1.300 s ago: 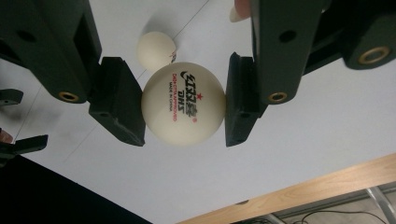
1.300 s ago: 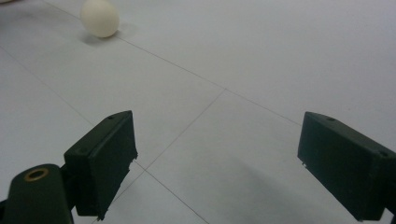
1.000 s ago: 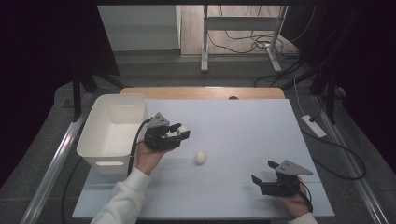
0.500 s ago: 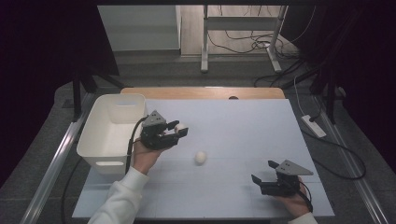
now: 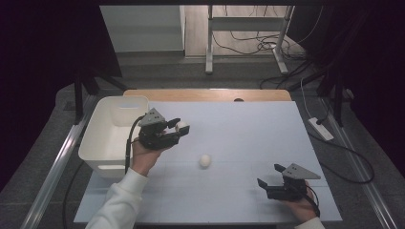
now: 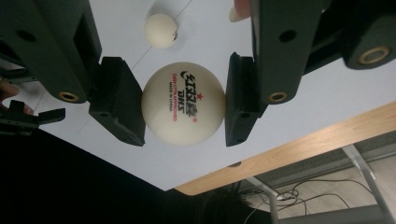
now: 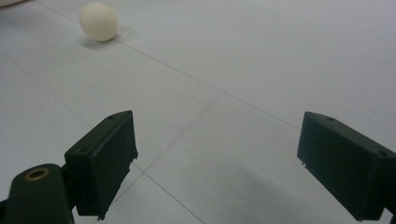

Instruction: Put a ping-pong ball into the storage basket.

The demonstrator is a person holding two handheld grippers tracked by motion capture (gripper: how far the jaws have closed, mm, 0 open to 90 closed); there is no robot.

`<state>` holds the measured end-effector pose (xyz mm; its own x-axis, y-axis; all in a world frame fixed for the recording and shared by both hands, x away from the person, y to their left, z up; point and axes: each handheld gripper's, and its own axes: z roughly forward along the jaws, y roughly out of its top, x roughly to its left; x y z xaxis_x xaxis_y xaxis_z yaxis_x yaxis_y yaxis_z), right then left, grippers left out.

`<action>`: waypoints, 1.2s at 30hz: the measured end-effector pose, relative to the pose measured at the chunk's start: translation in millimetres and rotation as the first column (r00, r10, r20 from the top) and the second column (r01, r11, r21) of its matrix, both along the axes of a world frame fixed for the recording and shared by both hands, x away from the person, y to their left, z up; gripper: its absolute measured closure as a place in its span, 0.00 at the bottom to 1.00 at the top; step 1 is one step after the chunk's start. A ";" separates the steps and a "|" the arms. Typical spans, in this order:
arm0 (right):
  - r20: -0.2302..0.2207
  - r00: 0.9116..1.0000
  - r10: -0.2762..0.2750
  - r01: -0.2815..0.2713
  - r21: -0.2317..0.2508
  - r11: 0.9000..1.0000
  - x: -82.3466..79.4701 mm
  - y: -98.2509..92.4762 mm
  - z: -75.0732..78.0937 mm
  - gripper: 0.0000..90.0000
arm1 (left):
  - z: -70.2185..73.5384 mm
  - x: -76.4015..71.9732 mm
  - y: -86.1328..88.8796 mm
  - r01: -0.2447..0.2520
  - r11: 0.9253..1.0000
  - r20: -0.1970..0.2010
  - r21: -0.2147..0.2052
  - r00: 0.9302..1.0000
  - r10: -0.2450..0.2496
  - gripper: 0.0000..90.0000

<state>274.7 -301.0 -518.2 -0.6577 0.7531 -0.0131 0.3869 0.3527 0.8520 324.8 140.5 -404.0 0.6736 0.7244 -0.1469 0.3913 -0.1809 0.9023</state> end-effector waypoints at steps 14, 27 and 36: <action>0.001 1.000 0.002 -0.002 0.005 1.000 0.1 0.3 -0.3 0.13 | 14.9 -1.6 7.1 -0.013 1.000 0.027 -0.016 1.000 0.014 0.56; 0.000 1.000 -0.003 0.003 0.000 1.000 -0.2 0.0 0.1 0.13 | 33.9 -1.3 14.3 -0.026 0.999 0.056 -0.035 0.998 0.028 0.56; -0.003 1.000 -0.004 0.004 0.001 1.000 0.0 -0.2 0.0 0.13 | 42.4 -0.1 22.7 -0.049 0.998 0.073 -0.046 0.996 0.052 0.56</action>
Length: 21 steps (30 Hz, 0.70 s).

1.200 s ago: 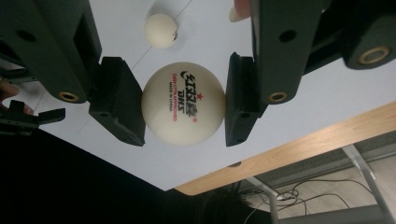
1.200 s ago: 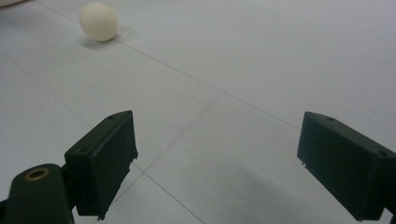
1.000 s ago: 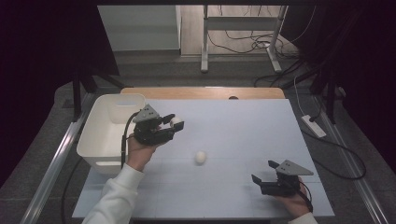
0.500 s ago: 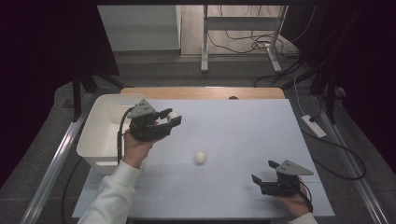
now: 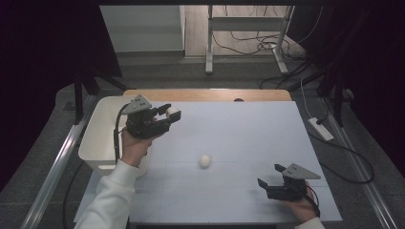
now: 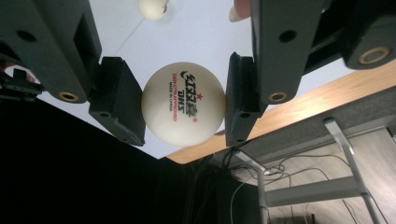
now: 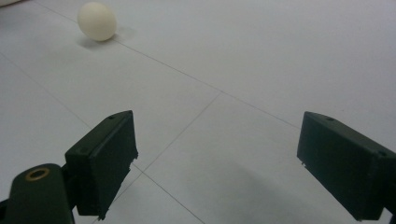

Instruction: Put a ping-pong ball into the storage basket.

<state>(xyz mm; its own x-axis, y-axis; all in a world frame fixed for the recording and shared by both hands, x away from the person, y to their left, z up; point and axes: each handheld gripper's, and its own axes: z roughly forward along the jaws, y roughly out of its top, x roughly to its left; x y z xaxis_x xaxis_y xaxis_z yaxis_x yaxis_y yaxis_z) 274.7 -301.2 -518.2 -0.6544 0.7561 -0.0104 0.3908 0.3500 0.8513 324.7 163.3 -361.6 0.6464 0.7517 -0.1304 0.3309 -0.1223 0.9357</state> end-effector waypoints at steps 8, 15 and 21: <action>0.003 1.000 -0.005 0.005 0.000 1.000 -0.1 -0.2 0.4 0.13 | 5.4 1.1 8.7 -0.028 1.000 0.008 -0.010 1.000 0.028 0.56; 0.004 1.000 -0.007 0.007 0.004 1.000 -0.3 -0.7 0.8 0.13 | 7.1 2.2 18.0 -0.055 0.998 0.004 -0.020 0.998 0.055 0.56; 0.004 1.000 -0.009 0.009 0.006 1.000 -0.3 -0.8 0.9 0.13 | 8.0 2.6 24.2 -0.074 0.997 0.004 -0.024 0.997 0.074 0.56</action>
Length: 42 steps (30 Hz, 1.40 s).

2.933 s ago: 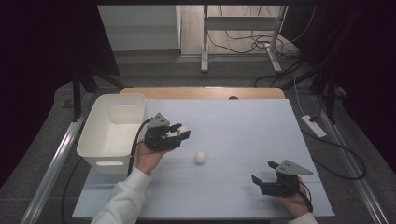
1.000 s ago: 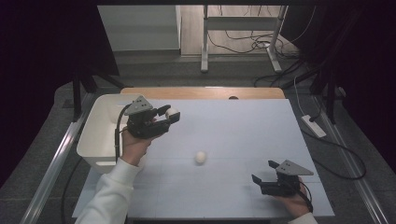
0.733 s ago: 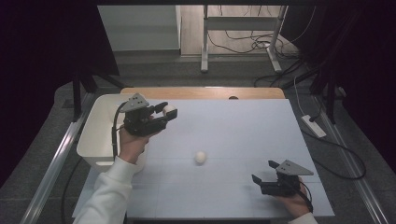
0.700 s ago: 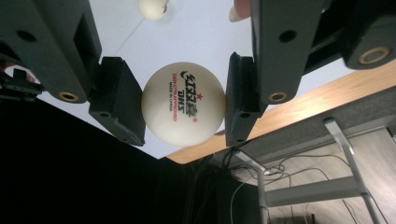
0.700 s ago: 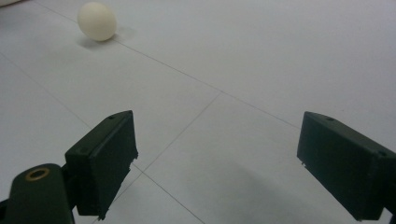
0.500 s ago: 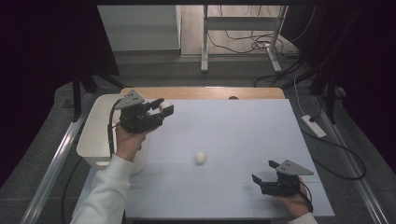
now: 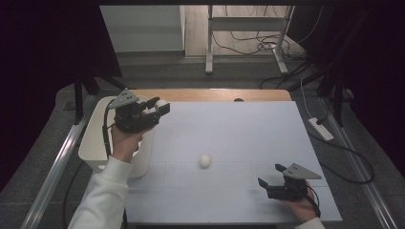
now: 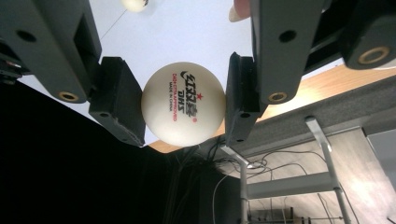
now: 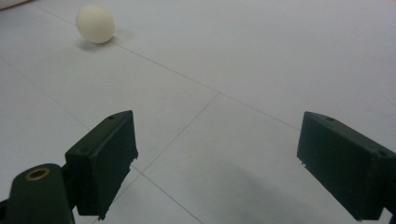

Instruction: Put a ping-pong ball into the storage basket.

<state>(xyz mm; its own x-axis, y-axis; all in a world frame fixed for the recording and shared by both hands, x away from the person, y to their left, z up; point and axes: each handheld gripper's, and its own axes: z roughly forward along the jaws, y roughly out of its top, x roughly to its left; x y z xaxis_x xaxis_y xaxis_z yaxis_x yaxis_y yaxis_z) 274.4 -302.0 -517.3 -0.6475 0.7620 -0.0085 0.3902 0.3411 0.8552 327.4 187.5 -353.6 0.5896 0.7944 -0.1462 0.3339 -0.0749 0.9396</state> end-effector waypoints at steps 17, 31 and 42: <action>0.003 1.000 -0.003 0.003 0.001 1.000 -0.6 0.1 0.6 0.13 | -1.7 2.7 19.7 -0.062 0.998 -0.015 -0.002 0.998 0.062 0.56; 0.011 1.000 -0.004 0.004 0.000 1.000 -0.7 0.0 1.2 0.14 | -4.0 4.0 32.6 -0.107 0.994 -0.022 0.009 0.994 0.108 0.56; 0.013 1.000 -0.003 0.003 -0.002 1.000 -0.2 0.0 1.0 0.14 | -8.1 6.4 50.6 -0.171 0.985 -0.035 0.021 0.984 0.172 0.56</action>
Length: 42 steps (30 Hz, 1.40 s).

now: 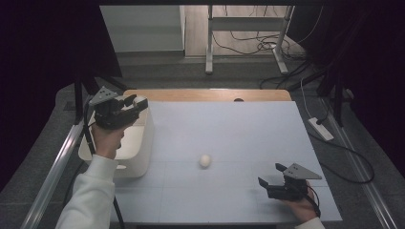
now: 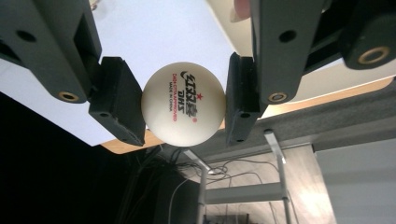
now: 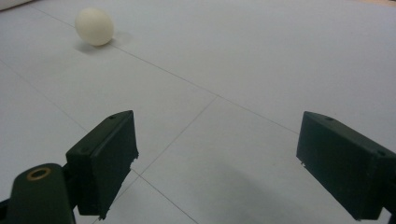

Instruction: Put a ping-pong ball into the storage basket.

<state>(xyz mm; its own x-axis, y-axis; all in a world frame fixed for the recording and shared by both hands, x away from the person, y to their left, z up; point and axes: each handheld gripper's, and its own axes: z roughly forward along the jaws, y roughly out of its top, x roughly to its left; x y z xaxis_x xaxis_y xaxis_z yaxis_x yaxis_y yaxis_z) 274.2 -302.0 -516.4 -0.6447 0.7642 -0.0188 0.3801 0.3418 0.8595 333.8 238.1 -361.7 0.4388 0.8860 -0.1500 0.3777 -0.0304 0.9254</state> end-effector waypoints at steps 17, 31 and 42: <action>0.000 1.000 0.000 0.000 -0.006 1.000 0.8 0.6 -0.9 0.14 | -11.3 13.1 23.4 -0.093 0.994 -0.040 0.055 0.995 0.096 0.56; 0.000 1.000 -0.003 0.003 -0.015 1.000 1.2 0.8 -1.5 0.14 | -24.0 28.4 26.4 -0.090 0.990 -0.124 0.111 0.987 0.103 0.56; -0.001 1.000 -0.006 0.006 -0.018 1.000 1.2 0.4 -1.7 0.14 | -33.5 34.7 27.7 -0.081 0.988 -0.187 0.135 0.977 0.105 0.56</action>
